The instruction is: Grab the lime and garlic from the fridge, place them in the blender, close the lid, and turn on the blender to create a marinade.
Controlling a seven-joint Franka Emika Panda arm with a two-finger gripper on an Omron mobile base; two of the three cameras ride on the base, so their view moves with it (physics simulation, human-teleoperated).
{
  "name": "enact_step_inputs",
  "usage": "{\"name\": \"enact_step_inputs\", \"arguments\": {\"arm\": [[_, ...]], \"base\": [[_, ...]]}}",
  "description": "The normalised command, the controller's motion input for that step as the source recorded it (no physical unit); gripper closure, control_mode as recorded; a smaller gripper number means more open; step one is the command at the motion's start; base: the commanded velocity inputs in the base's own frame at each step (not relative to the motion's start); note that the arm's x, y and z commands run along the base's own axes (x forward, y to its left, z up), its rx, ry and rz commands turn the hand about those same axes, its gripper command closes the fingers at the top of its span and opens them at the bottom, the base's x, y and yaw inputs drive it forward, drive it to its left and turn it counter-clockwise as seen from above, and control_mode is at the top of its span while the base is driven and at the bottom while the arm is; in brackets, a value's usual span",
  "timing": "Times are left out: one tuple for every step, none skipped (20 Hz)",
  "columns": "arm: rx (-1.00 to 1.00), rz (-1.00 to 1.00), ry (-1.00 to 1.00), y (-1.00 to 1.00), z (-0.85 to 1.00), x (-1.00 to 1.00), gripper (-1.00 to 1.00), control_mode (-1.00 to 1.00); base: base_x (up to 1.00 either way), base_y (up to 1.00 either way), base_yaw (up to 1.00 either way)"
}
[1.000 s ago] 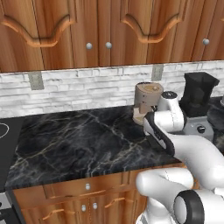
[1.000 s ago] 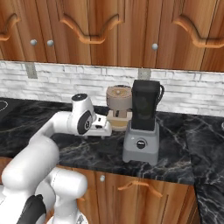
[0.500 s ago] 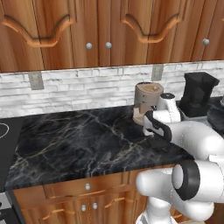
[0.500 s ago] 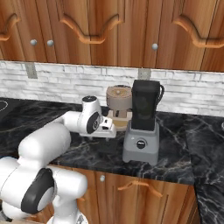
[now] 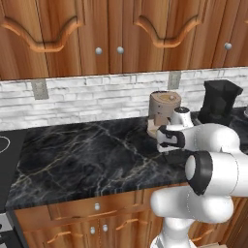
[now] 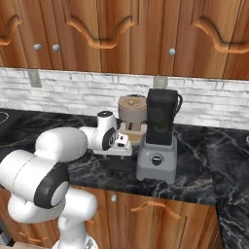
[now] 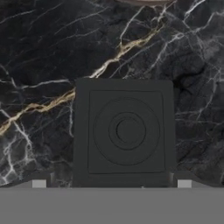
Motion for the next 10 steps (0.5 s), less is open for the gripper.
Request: {"name": "enact_step_inputs", "arguments": {"arm": [[0.0, 0.0, -0.01, -0.11, -0.33, 0.0, -1.0, -1.0], [0.0, 0.0, 0.0, -0.12, -0.28, 0.0, -1.0, -1.0], [0.01, 0.0, 0.0, -0.13, -0.21, 0.0, -1.0, -1.0], [0.0, 0.0, 0.0, -0.11, -0.26, 0.0, -1.0, -1.0], [0.0, 0.0, 0.0, -0.09, -0.24, 0.04, -1.0, -1.0], [0.0, 0.0, 0.0, -0.06, -0.21, 0.12, -1.0, -1.0], [0.0, 0.0, 0.0, 0.0, -0.16, 0.13, -1.0, -1.0], [0.0, 0.0, 0.0, -0.01, -0.14, 0.14, -1.0, -1.0], [0.0, 0.0, 0.0, 0.0, -0.14, 0.15, -1.0, -1.0], [0.0, 0.0, 0.0, 0.0, -0.13, 0.14, -1.0, -1.0]], "base": [[0.0, 0.0, 0.0], [0.0, 0.0, 0.0], [0.0, 0.0, 0.0], [0.0, 0.0, 0.0], [0.0, 0.0, 0.0], [0.0, 0.0, 0.0], [0.0, 0.0, 0.0], [0.0, 0.0, 0.0], [0.0, 0.0, 0.0], [0.0, 0.0, 0.0]]}}
